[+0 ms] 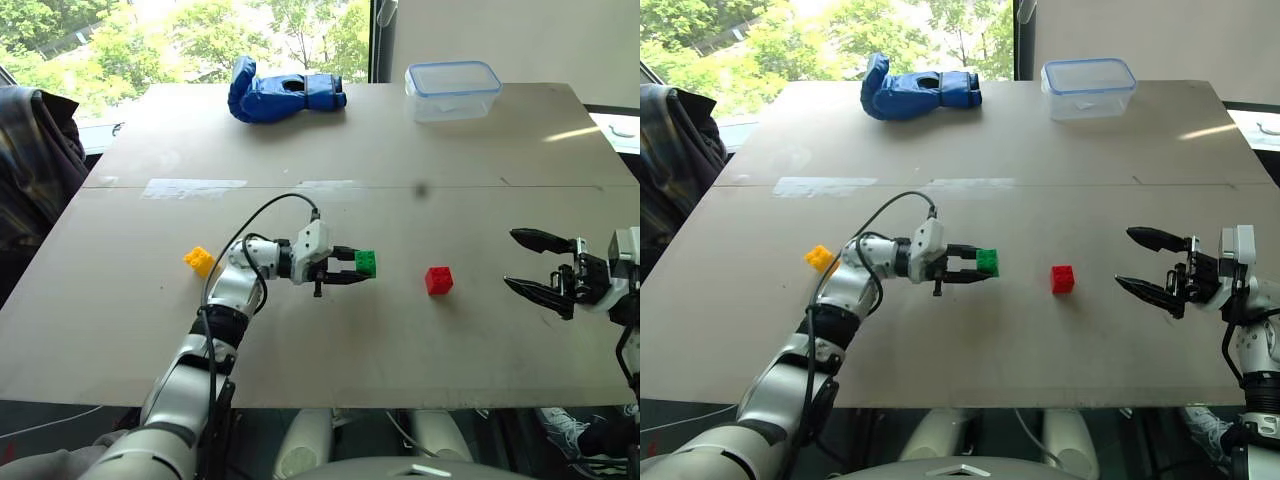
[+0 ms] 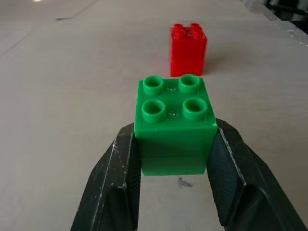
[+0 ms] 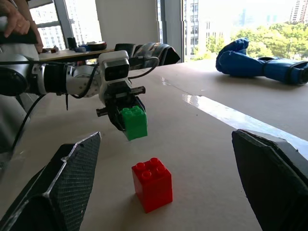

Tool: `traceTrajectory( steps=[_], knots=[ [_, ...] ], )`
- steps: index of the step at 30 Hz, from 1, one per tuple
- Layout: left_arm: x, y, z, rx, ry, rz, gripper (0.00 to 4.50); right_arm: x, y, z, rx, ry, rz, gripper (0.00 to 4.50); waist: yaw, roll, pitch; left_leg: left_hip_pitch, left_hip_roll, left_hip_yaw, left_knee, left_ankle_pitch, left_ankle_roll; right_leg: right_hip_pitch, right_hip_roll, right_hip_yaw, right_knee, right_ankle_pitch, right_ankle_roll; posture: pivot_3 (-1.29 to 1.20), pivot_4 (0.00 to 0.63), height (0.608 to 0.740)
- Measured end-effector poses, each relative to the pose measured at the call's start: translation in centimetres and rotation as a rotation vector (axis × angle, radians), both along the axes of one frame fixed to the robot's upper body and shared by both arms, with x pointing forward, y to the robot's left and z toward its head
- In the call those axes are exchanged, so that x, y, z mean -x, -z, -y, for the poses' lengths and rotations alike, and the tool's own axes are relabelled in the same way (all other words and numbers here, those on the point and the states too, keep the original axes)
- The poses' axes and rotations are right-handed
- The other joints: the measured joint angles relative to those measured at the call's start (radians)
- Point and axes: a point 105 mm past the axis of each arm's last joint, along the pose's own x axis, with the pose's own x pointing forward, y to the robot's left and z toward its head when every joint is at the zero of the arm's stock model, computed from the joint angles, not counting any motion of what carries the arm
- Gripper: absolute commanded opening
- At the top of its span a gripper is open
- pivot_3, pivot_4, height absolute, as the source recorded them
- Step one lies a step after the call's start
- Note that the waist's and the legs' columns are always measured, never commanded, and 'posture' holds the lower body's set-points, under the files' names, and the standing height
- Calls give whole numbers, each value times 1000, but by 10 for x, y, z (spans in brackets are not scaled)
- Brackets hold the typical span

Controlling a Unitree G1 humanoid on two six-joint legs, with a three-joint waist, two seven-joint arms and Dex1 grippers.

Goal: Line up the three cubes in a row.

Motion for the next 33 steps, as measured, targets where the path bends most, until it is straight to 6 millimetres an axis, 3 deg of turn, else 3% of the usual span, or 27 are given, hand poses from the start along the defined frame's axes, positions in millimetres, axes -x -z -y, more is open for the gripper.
traceTrajectory(
  steps=[5,14,23,33],
  knots=[
    [6,15,12,-75,107,-9,1303,9,3,3,21,0,-4,4500,-19,0,0,1,1,-2,0,-2,4,0,0,1,1,0,0,0,150,740],
    [10,19,22,-73,127,-7,1303,15,-3,-2,54,-32,22,4500,-17,-1,1,1,1,-3,6,-3,5,1,1,1,5,0,0,0,150,740],
    [1,16,24,-66,35,28,1303,11,-1,2,45,-19,26,4500,-16,-1,1,2,2,-3,7,-3,5,2,1,1,5,0,1,0,150,740],
    [17,20,20,-45,-93,4,1303,9,1,1,39,-21,26,4500,-16,-1,0,2,4,-4,7,-3,5,2,1,1,5,0,1,0,150,740]
  ],
)
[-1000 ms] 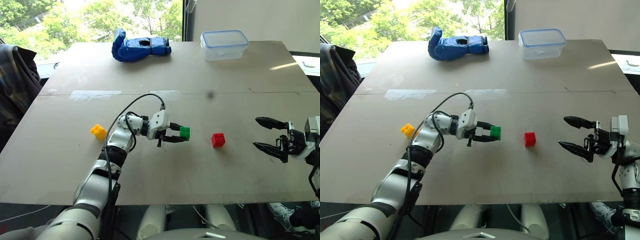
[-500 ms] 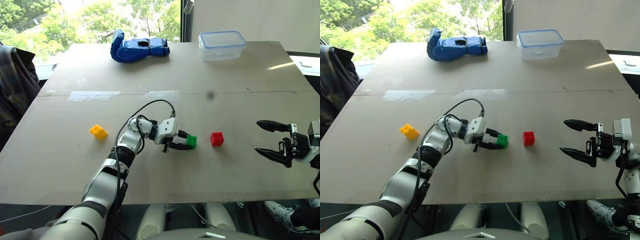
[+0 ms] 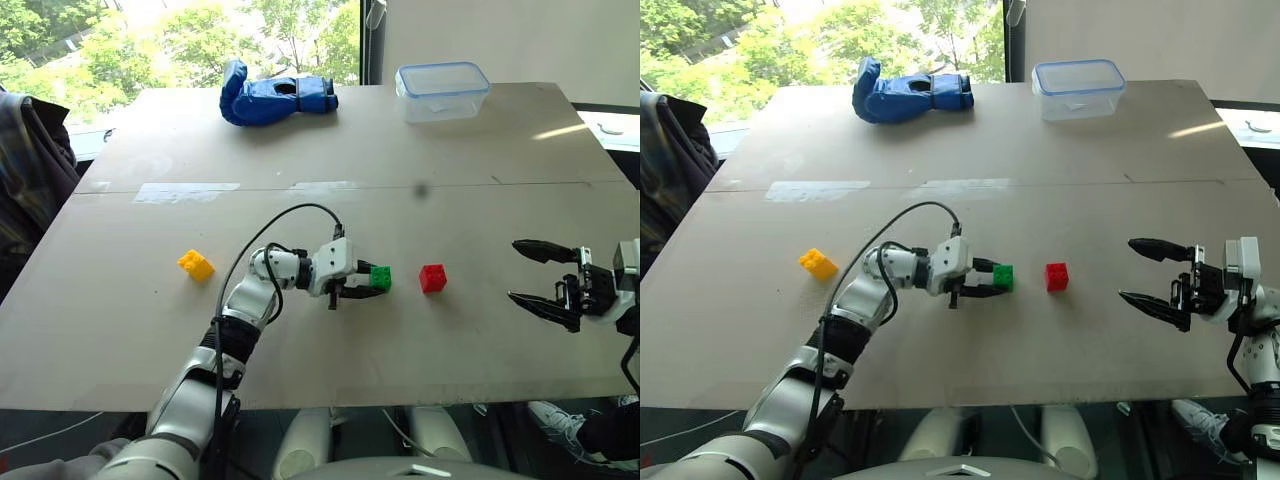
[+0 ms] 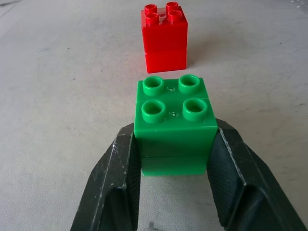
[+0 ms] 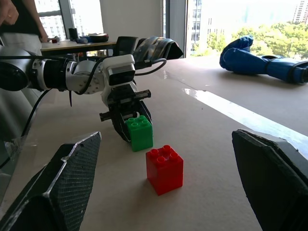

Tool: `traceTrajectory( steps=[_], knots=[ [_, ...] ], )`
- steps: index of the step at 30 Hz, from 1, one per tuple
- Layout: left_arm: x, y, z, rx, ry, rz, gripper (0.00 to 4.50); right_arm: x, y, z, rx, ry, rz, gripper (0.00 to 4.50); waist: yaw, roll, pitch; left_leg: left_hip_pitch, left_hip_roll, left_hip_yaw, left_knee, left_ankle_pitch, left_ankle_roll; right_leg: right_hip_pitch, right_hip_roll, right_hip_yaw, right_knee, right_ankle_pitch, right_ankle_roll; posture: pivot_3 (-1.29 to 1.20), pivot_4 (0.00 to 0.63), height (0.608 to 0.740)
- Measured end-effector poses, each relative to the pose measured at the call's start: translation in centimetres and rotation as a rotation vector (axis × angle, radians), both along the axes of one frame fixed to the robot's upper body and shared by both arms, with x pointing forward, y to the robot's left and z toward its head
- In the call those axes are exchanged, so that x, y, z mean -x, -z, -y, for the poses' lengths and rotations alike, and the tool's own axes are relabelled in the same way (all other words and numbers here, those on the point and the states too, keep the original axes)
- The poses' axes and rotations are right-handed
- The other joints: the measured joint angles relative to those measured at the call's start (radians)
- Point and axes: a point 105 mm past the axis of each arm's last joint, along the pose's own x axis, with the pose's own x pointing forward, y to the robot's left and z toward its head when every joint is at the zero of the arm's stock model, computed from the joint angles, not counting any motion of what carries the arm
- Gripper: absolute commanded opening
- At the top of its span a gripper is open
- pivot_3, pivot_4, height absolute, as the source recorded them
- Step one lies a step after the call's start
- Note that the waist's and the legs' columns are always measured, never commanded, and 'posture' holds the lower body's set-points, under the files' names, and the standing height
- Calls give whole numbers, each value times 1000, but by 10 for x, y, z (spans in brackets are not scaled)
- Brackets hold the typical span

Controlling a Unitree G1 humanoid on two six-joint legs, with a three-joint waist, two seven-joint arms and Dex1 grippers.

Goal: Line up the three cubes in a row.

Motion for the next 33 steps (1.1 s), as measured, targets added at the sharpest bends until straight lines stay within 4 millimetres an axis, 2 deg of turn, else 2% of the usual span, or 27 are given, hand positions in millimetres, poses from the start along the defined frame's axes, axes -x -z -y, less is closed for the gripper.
traceTrajectory(
  steps=[9,11,14,15,17,27,29,33],
  knots=[
    [1,0,2,3,-19,-41,1303,-2,-4,-1,-1,-6,16,4500,0,0,0,0,0,0,0,0,0,0,0,0,0,0,0,0,150,740],
    [1,0,2,3,-21,-49,2367,-2,-4,-1,-1,-6,15,4500,0,0,0,0,0,0,0,0,0,0,0,0,0,0,0,0,150,740],
    [2,6,1,-9,-23,-80,3317,-2,-4,-2,-1,-7,13,4500,0,0,0,0,0,0,0,0,0,0,0,0,0,0,0,0,150,740],
    [3,6,2,-10,-15,-80,3839,-2,-4,-2,0,-10,14,4500,0,0,0,0,0,0,0,0,0,0,0,0,0,0,0,0,150,740],
    [2,7,3,-10,-16,-73,4370,-2,-5,-3,1,-12,15,4500,0,0,0,0,0,0,0,0,0,0,0,0,0,0,0,0,150,740],
    [-2,0,-1,27,-28,-42,4370,-2,-6,-4,3,-20,10,4500,0,0,0,0,0,0,0,0,0,0,0,0,0,0,0,0,150,740],
    [-4,-14,-4,89,-32,-28,4370,-2,-8,-6,5,-29,16,4500,-1,0,0,0,0,0,0,0,0,0,0,0,0,0,0,0,150,740],
    [1,-60,-22,198,-30,43,4370,-3,-12,-12,4,-56,23,4500,-5,0,1,0,1,0,0,0,0,0,-1,0,0,0,0,0,150,740]
  ],
)
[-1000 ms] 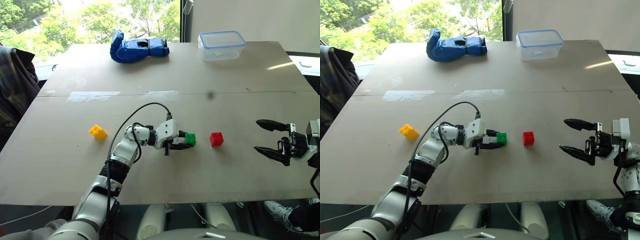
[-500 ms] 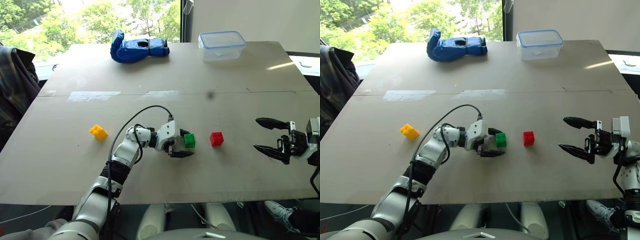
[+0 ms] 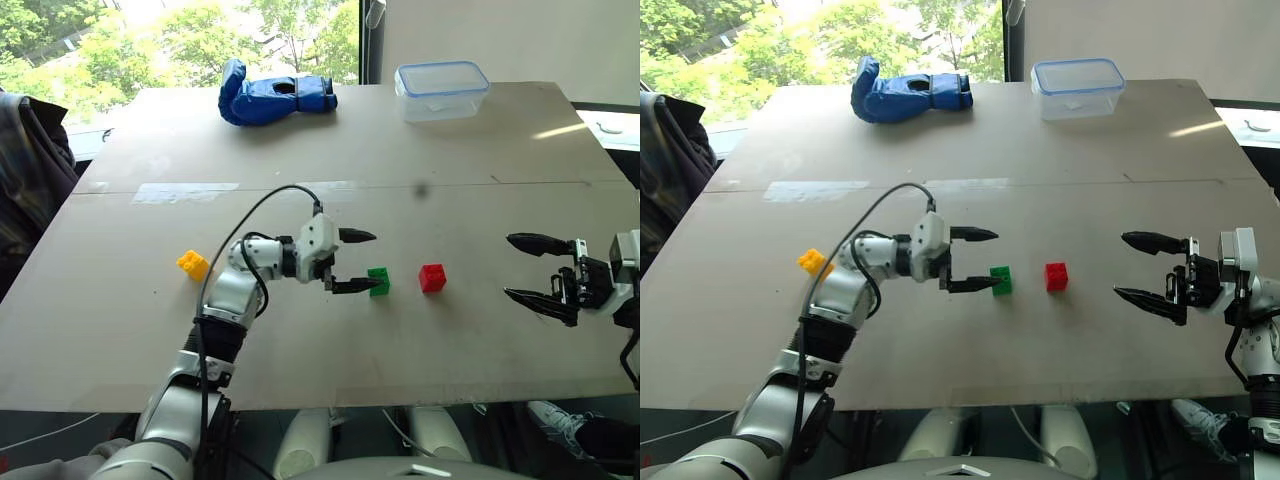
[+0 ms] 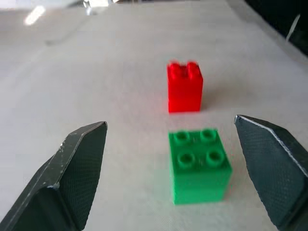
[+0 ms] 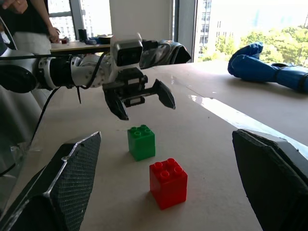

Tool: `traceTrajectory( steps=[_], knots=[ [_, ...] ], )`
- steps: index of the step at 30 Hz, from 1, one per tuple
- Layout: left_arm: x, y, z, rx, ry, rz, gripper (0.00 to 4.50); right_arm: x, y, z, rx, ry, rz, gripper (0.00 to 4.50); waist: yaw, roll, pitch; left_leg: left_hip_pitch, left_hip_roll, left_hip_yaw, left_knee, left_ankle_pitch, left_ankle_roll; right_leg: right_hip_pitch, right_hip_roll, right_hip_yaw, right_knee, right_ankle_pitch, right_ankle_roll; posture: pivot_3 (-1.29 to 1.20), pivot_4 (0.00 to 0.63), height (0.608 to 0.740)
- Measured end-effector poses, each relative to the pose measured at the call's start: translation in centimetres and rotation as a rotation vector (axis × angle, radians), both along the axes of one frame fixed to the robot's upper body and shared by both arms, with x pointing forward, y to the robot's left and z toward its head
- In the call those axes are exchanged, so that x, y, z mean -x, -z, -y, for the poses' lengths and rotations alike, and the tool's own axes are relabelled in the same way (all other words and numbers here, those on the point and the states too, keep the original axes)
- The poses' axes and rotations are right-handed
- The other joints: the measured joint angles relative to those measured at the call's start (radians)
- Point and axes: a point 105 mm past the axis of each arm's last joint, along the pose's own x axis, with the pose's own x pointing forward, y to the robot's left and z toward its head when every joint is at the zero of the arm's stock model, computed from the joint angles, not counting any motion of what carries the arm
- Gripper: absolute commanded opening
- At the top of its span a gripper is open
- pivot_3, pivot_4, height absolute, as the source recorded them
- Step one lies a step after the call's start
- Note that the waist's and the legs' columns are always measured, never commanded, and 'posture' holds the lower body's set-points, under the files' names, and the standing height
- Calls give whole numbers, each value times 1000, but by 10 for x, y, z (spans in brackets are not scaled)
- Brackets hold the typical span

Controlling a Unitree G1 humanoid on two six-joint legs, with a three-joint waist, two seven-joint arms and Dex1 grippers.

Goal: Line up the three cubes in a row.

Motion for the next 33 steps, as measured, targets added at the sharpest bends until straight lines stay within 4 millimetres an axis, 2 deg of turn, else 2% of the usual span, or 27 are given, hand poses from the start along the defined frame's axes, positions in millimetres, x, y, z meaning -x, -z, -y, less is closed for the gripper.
traceTrajectory(
  steps=[4,6,10,12,14,19,21,23,26,30,33],
  knots=[
    [11,-16,-31,52,-120,-5,4370,-3,-9,-13,-43,-52,13,4500,-4,0,0,0,1,0,-1,0,0,0,0,0,-1,0,0,0,150,740],
    [14,-23,-36,91,-192,1,4370,-4,-11,-20,-56,-81,16,4500,2,0,0,0,1,0,-1,0,0,0,-1,0,-1,0,0,0,150,740],
    [27,-26,-54,189,-458,16,4370,-11,-13,-35,-82,-132,19,4500,5,0,0,-1,1,-1,-1,0,0,0,-5,0,-2,0,0,0,150,740],
    [34,-20,-66,234,-620,-9,4370,-16,-11,-33,-90,-124,6,4500,6,0,0,-1,1,-1,-1,0,0,0,-5,0,-2,0,0,0,150,740],
    [43,-15,-89,301,-870,-4,4370,-22,-8,-34,-85,-123,-13,4500,8,0,0,0,1,-1,-1,0,0,0,-6,0,-2,0,0,0,150,740],
    [63,7,-117,300,-1207,4,4370,-33,0,-28,-71,-96,-51,4500,15,0,0,0,0,-1,-1,0,0,1,-5,0,-2,0,-1,0,150,740],
    [68,12,-126,299,-1288,19,4370,-35,3,-25,-52,-86,-59,4500,16,-1,0,0,0,0,-1,0,0,1,-5,-1,-2,0,-1,0,150,740],
    [74,15,-149,268,-1400,82,4370,-36,7,-17,-24,-63,-66,4500,15,-1,0,0,0,0,-2,0,0,1,-5,-1,-2,0,-1,0,150,740],
    [81,21,-172,245,-1488,114,4370,-36,10,-12,7,-50,-66,4500,14,-1,0,0,0,0,-2,-1,0,1,-5,-1,-3,0,-1,0,150,740],
    [86,41,-191,212,-1569,67,4370,-35,15,-5,58,-35,-63,4500,10,-1,1,0,0,1,-2,-1,1,2,-5,-1,-4,0,-1,0,150,740],
    [78,46,-196,212,-1609,67,4370,-35,17,-7,58,-43,-58,4500,11,-1,1,1,0,0,-2,-1,1,2,-3,-2,-3,0,-1,0,150,740]
  ],
)
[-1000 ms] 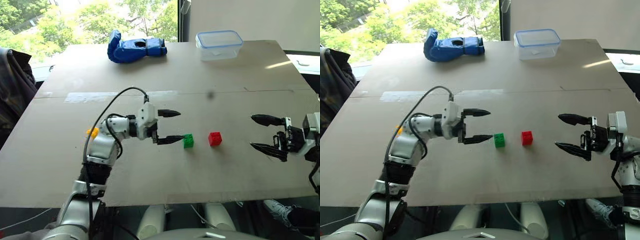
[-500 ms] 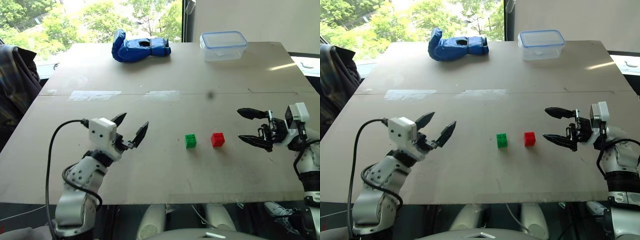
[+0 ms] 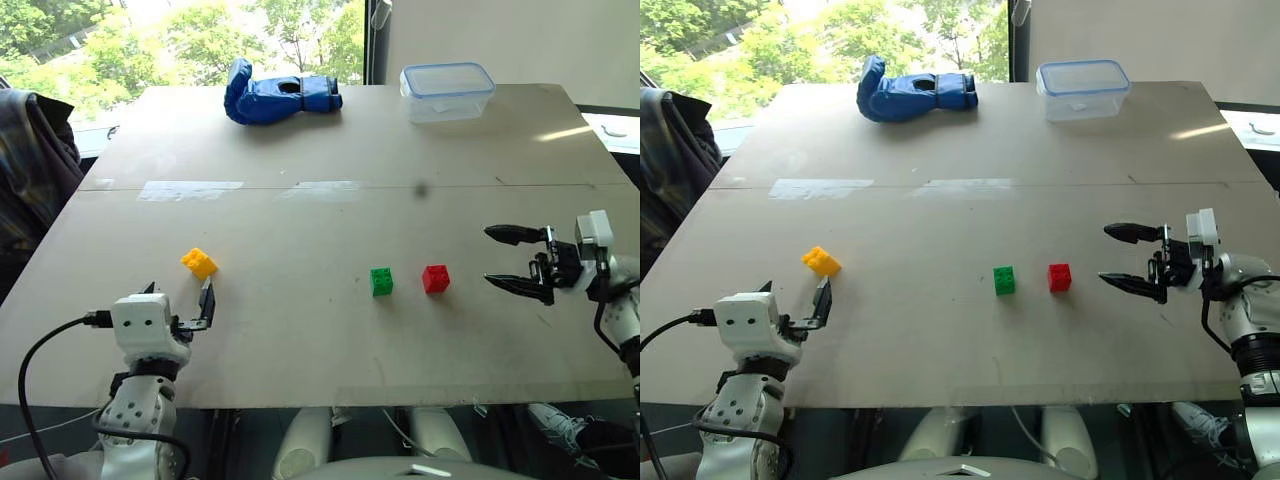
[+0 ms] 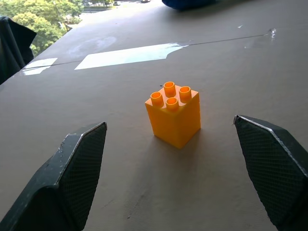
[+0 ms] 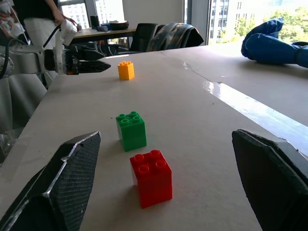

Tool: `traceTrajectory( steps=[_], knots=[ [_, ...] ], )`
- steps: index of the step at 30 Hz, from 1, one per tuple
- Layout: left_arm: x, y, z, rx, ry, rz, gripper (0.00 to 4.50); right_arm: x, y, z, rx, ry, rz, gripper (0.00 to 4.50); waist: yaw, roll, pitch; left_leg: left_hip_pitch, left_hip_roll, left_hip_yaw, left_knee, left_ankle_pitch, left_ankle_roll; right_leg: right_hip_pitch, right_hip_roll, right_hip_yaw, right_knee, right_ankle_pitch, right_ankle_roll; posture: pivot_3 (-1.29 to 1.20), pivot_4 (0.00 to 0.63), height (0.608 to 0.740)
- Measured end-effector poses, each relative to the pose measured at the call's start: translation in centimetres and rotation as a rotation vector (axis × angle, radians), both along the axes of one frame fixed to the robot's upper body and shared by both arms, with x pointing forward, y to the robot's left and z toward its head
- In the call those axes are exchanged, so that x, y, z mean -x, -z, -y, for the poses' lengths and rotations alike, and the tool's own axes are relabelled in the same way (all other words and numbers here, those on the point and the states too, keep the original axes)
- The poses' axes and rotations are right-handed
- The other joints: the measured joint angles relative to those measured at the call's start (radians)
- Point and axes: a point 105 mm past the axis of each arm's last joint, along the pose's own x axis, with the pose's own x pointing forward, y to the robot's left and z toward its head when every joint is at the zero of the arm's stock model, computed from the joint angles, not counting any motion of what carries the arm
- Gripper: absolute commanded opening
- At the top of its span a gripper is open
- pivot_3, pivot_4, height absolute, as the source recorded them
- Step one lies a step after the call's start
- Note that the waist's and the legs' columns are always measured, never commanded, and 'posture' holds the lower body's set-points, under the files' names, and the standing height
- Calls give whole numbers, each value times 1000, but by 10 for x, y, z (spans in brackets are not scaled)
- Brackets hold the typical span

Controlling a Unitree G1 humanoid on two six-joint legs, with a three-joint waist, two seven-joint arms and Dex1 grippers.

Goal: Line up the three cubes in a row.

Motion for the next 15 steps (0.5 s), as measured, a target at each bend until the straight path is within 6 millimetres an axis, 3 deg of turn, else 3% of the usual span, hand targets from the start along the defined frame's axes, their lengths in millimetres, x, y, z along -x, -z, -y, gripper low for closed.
traceTrajectory(
  steps=[4,8,15],
  knots=[
    [-18,11,-4,11,-53,-26,4370,0,-1,0,-9,-3,10,4500,-1,0,0,0,0,0,0,0,0,0,0,0,0,0,0,0,150,740],
    [-32,24,8,14,-48,-81,4370,1,-2,0,-13,-3,19,4500,-2,0,0,0,0,0,0,0,0,0,-1,0,-1,0,0,0,150,740],
    [-46,22,11,39,-77,-66,4370,2,-2,1,-13,-4,17,4500,0,0,0,0,0,-1,0,0,0,0,-3,0,0,0,0,0,150,740]
  ],
)
